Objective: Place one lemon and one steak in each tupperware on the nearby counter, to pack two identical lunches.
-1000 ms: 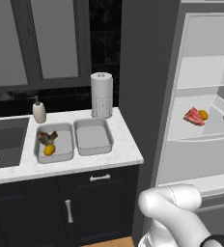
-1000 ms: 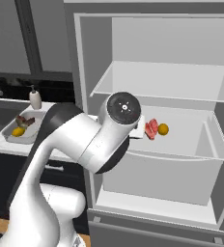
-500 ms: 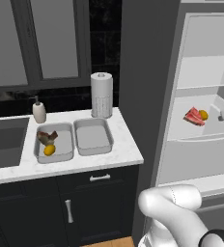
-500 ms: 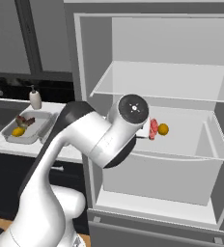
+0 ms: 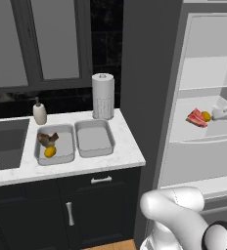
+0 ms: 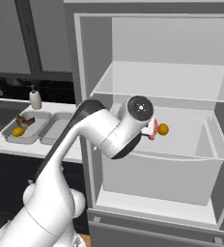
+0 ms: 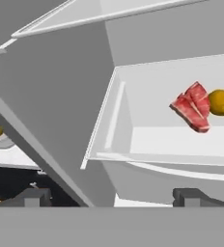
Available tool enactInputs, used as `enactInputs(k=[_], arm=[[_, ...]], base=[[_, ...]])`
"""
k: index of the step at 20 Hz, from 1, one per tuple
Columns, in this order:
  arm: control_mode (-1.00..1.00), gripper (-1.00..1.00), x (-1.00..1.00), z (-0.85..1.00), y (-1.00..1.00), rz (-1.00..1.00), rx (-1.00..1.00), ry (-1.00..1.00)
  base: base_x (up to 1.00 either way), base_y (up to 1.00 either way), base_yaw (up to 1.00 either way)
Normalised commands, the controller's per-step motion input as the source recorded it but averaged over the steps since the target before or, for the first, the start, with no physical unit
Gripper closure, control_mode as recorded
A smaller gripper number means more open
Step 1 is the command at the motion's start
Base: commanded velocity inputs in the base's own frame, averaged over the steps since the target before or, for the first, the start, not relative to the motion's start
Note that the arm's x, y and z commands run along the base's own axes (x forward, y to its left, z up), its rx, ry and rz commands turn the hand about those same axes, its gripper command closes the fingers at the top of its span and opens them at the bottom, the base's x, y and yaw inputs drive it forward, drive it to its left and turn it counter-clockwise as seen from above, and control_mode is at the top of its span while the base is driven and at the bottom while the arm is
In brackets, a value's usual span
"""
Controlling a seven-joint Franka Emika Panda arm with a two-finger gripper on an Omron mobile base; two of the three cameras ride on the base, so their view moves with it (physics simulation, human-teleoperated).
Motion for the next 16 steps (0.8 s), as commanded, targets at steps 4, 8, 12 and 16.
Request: enactInputs(k=[4,8,12,16], arm=[[-1.00,-1.00,0.32,-0.26,-0.04,0.00,0.08,0.03],[-1.00,-1.00,0.00,-0.51,-0.02,0.00,0.09,0.01],[-1.00,-1.00,0.19,-0.34,-0.15,0.00,0.02,0.01],[-1.00,-1.00,0.51,-0.12,-0.32,0.00,0.03,0.00]], base=[[0.00,0.00,0.00],[0.00,0.00,0.00],[0.00,0.00,0.00],[0.00,0.00,0.00]])
